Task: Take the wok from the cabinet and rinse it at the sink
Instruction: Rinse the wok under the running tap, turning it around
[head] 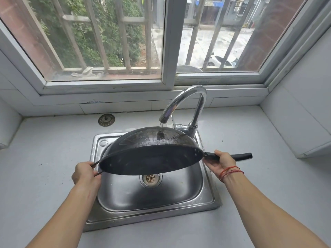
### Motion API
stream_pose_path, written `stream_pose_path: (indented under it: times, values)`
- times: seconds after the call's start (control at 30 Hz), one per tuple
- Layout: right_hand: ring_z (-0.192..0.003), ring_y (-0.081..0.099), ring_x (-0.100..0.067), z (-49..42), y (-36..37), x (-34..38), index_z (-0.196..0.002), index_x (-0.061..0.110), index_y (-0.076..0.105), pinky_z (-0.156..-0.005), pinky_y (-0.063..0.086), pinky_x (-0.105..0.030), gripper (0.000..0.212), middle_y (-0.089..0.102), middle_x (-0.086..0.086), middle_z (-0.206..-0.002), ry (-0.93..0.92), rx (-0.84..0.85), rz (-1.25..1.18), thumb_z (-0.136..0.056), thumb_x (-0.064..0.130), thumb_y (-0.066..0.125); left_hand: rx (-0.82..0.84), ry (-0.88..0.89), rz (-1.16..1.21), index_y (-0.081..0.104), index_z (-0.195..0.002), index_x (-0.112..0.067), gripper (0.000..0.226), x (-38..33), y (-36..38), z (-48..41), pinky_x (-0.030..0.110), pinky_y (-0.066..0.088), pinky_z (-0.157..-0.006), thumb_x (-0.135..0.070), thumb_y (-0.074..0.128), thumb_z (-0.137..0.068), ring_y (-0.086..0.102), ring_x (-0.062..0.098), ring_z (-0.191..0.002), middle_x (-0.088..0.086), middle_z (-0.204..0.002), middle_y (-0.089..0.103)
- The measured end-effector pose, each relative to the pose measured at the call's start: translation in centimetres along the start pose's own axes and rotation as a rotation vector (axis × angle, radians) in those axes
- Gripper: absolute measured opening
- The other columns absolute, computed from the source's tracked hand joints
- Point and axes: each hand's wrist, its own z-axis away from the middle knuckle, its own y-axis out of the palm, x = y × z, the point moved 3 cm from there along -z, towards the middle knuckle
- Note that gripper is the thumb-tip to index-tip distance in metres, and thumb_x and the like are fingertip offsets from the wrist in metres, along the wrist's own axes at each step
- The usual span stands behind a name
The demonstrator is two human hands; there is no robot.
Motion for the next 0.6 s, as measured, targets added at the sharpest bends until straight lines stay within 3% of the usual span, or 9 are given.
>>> stream_pose_path:
  times: [0.1, 0.27, 0.37, 0.5, 0.6]
  values:
    - [-0.083, 0.07, -0.037, 0.0, -0.3, -0.2, -0.1, 0.003, 0.052, -0.048, 0.058, -0.043, 0.004, 0.067, -0.024, -0.094, -0.005, -0.012, 0.0, -0.096, 0.004, 0.053, 0.005, 0.018, -0.02, 0.059, -0.104, -0.006, 0.032, -0.1, 0.0, 0.6, 0.036, 0.049, -0.069, -0.001, 0.049, -0.074, 0.048, 0.023, -0.064, 0.006, -0.09, 0.05]
    - [-0.062, 0.072, -0.032, 0.0, -0.3, -0.6, -0.104, 0.003, 0.052, -0.049, 0.058, -0.042, 0.009, 0.07, -0.021, -0.084, -0.012, -0.025, 0.011, -0.096, 0.006, 0.053, 0.022, 0.023, -0.065, 0.055, -0.106, -0.006, 0.029, 0.1, -0.1, 1.3, 0.048, 0.054, -0.084, -0.004, 0.052, -0.077, 0.056, 0.029, -0.083, 0.006, -0.081, 0.046]
    - [-0.077, 0.071, -0.036, 0.1, -0.3, -0.8, -0.108, 0.002, 0.051, -0.056, 0.06, -0.044, 0.014, 0.067, -0.023, -0.099, -0.014, -0.03, 0.029, -0.094, 0.005, 0.056, 0.018, 0.024, -0.081, 0.052, -0.101, -0.007, 0.022, 0.3, -0.3, 1.7, 0.047, 0.053, -0.084, -0.008, 0.053, -0.079, 0.054, 0.028, -0.083, 0.005, -0.08, 0.044]
    - [-0.084, 0.07, -0.037, 0.3, 0.0, -0.7, -0.109, 0.002, 0.052, -0.066, 0.06, -0.047, 0.019, 0.066, -0.021, -0.102, -0.033, -0.047, 0.053, -0.092, 0.005, 0.061, 0.001, 0.061, -0.087, 0.048, -0.108, -0.007, 0.023, 0.4, -0.5, 1.6, 0.037, 0.046, -0.068, -0.013, 0.053, -0.087, 0.044, 0.018, -0.064, 0.002, -0.079, 0.04]
    - [-0.083, 0.071, -0.037, 0.6, 0.2, -0.8, -0.11, 0.002, 0.051, -0.063, 0.06, -0.045, 0.021, 0.066, -0.02, -0.097, -0.037, -0.054, 0.058, -0.092, 0.006, 0.062, 0.006, 0.057, -0.112, 0.048, -0.107, -0.008, 0.024, 0.4, -0.7, 1.6, 0.039, 0.045, -0.075, -0.019, 0.055, -0.087, 0.045, 0.018, -0.07, 0.003, -0.08, 0.04]
